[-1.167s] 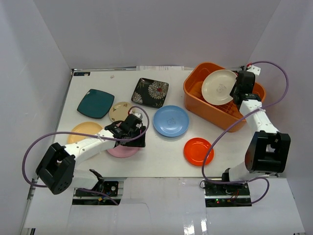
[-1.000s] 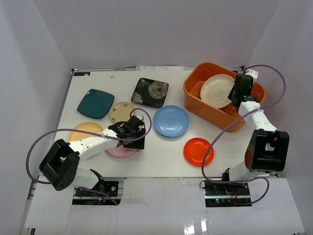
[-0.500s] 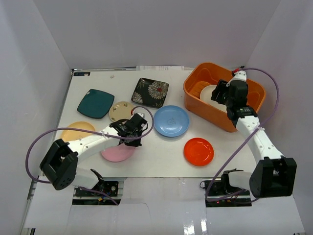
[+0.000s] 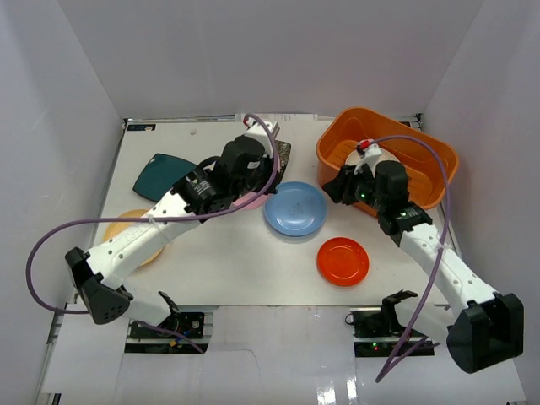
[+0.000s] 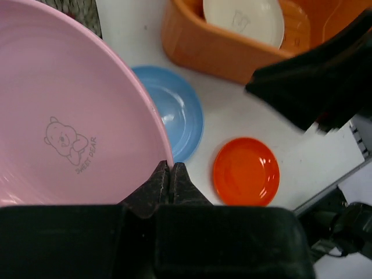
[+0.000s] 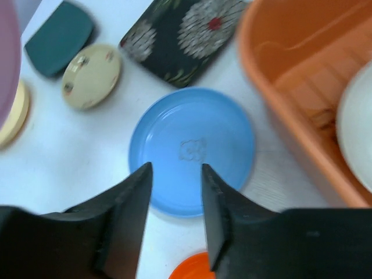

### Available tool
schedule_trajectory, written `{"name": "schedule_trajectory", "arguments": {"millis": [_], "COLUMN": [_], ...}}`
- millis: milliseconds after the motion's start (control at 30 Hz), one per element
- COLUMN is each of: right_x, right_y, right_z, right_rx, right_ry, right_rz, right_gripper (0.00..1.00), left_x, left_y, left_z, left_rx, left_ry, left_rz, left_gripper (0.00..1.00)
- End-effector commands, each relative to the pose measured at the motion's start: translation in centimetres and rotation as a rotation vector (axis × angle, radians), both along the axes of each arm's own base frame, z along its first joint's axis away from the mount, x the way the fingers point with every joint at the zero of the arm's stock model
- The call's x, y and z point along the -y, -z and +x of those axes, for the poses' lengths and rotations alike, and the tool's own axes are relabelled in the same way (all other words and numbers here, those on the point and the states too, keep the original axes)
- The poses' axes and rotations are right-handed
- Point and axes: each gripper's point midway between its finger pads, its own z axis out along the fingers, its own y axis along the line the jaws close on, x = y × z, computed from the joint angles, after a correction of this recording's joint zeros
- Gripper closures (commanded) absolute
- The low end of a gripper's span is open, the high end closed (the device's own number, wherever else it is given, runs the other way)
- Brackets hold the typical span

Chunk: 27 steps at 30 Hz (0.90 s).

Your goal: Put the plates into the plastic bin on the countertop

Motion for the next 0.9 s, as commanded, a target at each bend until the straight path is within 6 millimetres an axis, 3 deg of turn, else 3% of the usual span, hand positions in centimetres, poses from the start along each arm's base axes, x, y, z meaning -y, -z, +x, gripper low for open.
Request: {"name": "schedule_trajectory", "arguments": {"millis": [0, 33, 100, 133, 167, 267, 333, 400, 533, 733, 833, 867], "right_x": [-4.6, -6.0, -7.7, -8.9, -9.8, -12.3, -13.8, -14.4, -15.6, -15.8, -16.4, -16.6], "right_y": [2.8, 3.5, 5.5, 5.4, 7.2, 10.0, 11.9, 14.1, 16.3, 18.5, 19.0, 18.9], "right_z": [-2.1, -2.7, -2.6, -2.8, -2.7, -2.8, -4.0, -3.9, -5.0, -4.9, -5.0, -5.1], "right_rx": [-0.035, -0.027, -0.073, -0.053, -0.089, -0.138, -0.174, -0.204, -0.218, -0.219, -0.177, -0.161], "right_ry": [-0.244, -0.309, -0.387, -0.449, -0.476, -0.56, -0.624, -0.628, -0.641, -0.593, -0.583, -0.581], "right_rz": [-0.044, -0.068, -0.082, -0.103, -0.122, -0.209, -0.287, -0.366, -0.426, -0.521, -0.579, -0.593], "right_gripper": [0.52, 0.49, 0.4, 0.37, 0.34, 0.32, 0.32, 0.33, 0.37, 0.46, 0.61, 0.77], "left_x": [1.1, 1.5, 2.0, 1.7, 1.3, 0.1, -0.7, -1.4, -2.9, -3.3, -3.6, -3.7], "left_y": [-2.9, -5.3, -6.5, -8.0, -8.9, -10.0, -10.8, -10.7, -11.5, -12.4, -12.9, -13.1], "left_z": [2.6, 3.0, 3.6, 3.9, 3.9, 3.9, 3.4, 3.3, 3.0, 2.8, 2.5, 2.5], "left_rx": [0.121, 0.161, 0.187, 0.217, 0.235, 0.269, 0.285, 0.289, 0.312, 0.331, 0.338, 0.341], "left_ry": [-0.001, -0.003, 0.002, -0.019, -0.032, -0.064, -0.076, -0.093, -0.132, -0.139, -0.142, -0.144], "left_rz": [0.037, 0.004, 0.001, -0.013, -0.022, -0.015, -0.023, -0.017, -0.011, -0.03, -0.046, -0.048], "left_gripper": [1.0, 1.0, 1.0, 1.0, 1.0, 1.0, 1.0, 1.0, 1.0, 1.0, 1.0, 1.0]}}
